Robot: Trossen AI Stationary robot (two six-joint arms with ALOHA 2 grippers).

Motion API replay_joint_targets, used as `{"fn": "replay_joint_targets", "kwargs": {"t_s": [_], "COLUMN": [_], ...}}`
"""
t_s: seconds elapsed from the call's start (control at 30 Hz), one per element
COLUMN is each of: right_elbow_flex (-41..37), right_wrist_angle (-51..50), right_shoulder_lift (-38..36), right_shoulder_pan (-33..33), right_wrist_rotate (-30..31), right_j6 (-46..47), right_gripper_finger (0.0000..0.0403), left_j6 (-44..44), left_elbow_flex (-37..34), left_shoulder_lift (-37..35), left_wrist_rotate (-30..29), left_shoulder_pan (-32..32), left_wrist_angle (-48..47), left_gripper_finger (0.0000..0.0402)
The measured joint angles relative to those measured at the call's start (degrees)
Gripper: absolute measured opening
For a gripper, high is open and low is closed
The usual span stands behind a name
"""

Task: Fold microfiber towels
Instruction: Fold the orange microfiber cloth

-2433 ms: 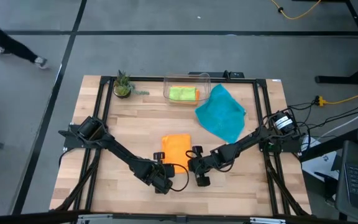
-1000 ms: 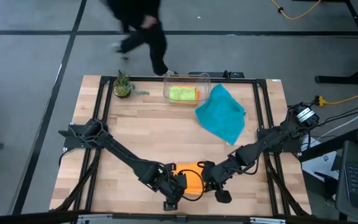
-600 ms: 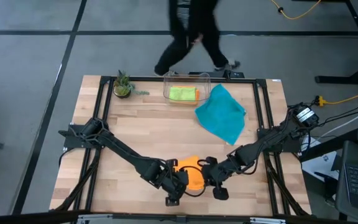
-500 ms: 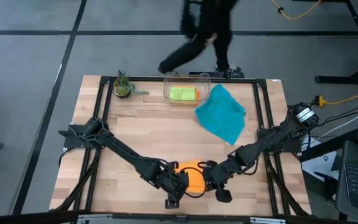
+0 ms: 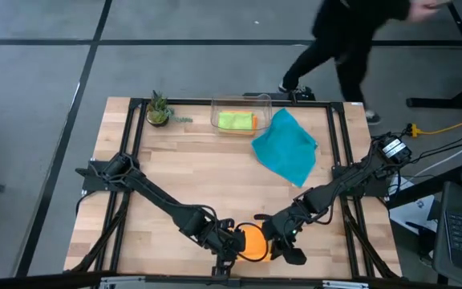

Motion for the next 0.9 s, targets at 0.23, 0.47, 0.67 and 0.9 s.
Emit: {"fn": "replay_joint_targets", "kwargs": {"t_s": [0.23, 0.47, 0.67, 0.9], "right_elbow_flex": [0.00, -0.01, -0.02, -0.02], "right_wrist_angle": [-2.10, -6.04, 0.06, -1.11], "right_shoulder_lift": [0.00, 0.00, 0.00, 0.00], "right_shoulder_pan": [0.08, -0.01, 0.01, -0.05], "right_wrist_rotate": [4.95, 10.04, -2.34, -0.74], "right_j6": [1.06, 1.10, 0.06, -0.25], "right_gripper_finger": [0.0014, 0.0014, 0.0014, 0.0014], "left_j6": [0.00, -0.43, -1.24, -1.13], "left_elbow_flex": [0.00, -0.70, -0.72, -0.75], "left_shoulder_lift": [-0.02, -0.02, -0.02, -0.02], "left_wrist_rotate": [-2.55, -3.55, 0.97, 1.17], "left_shoulder_pan": [-0.51, -0.27, -0.17, -0.37], "left_wrist_angle": [-0.84, -1.21, 2.49, 2.91], "left_gripper_finger": [0.0000, 0.0000, 0.0000, 0.0000]}}
